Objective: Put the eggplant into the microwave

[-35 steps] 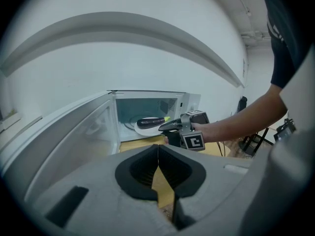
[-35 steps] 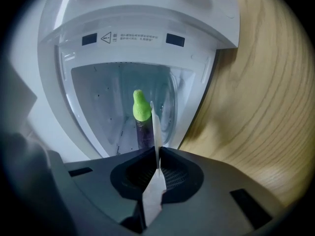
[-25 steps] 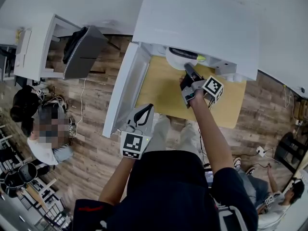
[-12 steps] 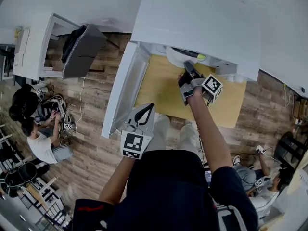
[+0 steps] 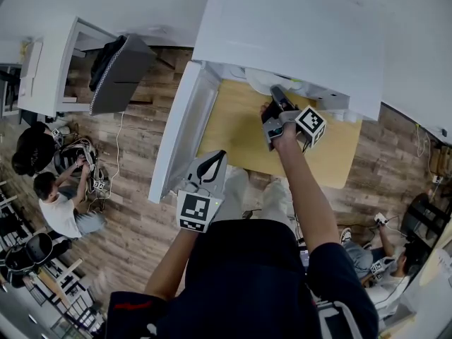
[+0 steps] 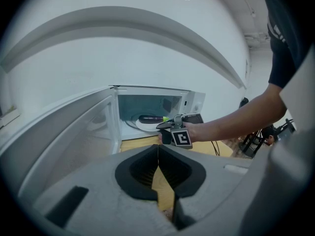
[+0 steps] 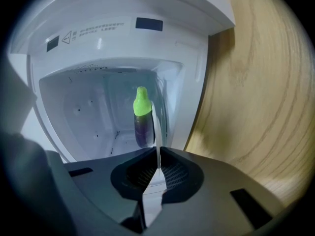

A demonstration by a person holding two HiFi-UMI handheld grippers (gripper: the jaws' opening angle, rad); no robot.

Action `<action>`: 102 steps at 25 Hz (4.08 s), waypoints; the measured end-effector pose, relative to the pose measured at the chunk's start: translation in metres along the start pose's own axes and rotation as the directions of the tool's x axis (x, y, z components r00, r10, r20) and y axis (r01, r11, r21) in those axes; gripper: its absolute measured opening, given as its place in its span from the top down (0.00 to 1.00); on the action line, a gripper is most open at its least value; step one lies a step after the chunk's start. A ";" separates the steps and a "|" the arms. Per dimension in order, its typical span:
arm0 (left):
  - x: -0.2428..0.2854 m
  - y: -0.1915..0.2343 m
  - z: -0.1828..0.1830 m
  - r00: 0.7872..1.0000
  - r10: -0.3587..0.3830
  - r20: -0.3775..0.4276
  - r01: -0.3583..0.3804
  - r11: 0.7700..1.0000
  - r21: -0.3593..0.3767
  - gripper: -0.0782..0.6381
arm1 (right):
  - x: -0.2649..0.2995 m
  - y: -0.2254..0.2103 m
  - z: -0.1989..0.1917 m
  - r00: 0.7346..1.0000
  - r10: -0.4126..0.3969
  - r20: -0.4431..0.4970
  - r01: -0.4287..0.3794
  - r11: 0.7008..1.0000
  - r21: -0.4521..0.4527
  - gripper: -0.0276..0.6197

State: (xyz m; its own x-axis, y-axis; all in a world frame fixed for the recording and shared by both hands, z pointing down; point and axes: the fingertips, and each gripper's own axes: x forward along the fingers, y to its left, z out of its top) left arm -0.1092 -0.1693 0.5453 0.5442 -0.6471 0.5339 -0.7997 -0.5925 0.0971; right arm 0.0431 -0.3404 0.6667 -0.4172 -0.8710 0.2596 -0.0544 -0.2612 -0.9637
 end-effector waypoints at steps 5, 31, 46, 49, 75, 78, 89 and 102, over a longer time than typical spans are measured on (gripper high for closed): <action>0.001 0.002 0.001 1.000 0.001 0.001 -0.001 1.000 -0.002 0.87 | 0.004 0.004 0.003 1.000 0.022 0.008 -0.022 1.000 0.017 0.92; 0.001 -0.013 0.007 0.997 -0.070 0.011 0.070 0.998 0.004 0.87 | -0.010 0.000 -0.024 0.997 -0.016 -0.081 0.012 0.999 -0.048 0.91; -0.005 -0.008 0.000 0.998 -0.055 0.006 0.055 0.998 -0.009 0.87 | 0.003 0.003 -0.012 0.998 -0.028 -0.064 0.025 0.998 -0.049 0.92; -0.004 -0.003 0.000 0.999 -0.051 0.005 0.051 0.999 -0.011 0.87 | 0.007 0.004 -0.008 0.998 -0.027 -0.058 0.025 0.999 -0.046 0.92; -0.004 -0.002 0.015 0.998 -0.036 0.045 0.037 0.999 -0.010 0.87 | -0.002 0.009 -0.014 0.995 -0.028 -0.092 0.023 0.998 -0.056 0.92; -0.006 -0.003 0.020 0.998 -0.033 0.056 0.034 0.999 -0.007 0.87 | -0.002 0.010 -0.015 0.995 -0.030 -0.099 0.024 0.998 -0.059 0.91; -0.016 -0.010 0.020 0.998 -0.020 0.064 0.020 1.000 -0.006 0.87 | -0.009 0.018 -0.020 0.993 -0.018 -0.119 0.011 0.998 -0.057 0.84; -0.023 -0.016 0.021 0.997 -0.019 0.070 0.019 1.000 0.003 0.87 | -0.013 0.018 -0.015 0.995 0.006 -0.100 -0.008 1.000 -0.025 0.82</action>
State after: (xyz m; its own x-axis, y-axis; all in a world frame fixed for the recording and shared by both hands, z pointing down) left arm -0.1035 -0.1553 0.5143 0.5759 -0.6676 0.4719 -0.7885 -0.6059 0.1051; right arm 0.0341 -0.3281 0.6449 -0.5060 -0.8266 0.2464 -0.0736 -0.2433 -0.9672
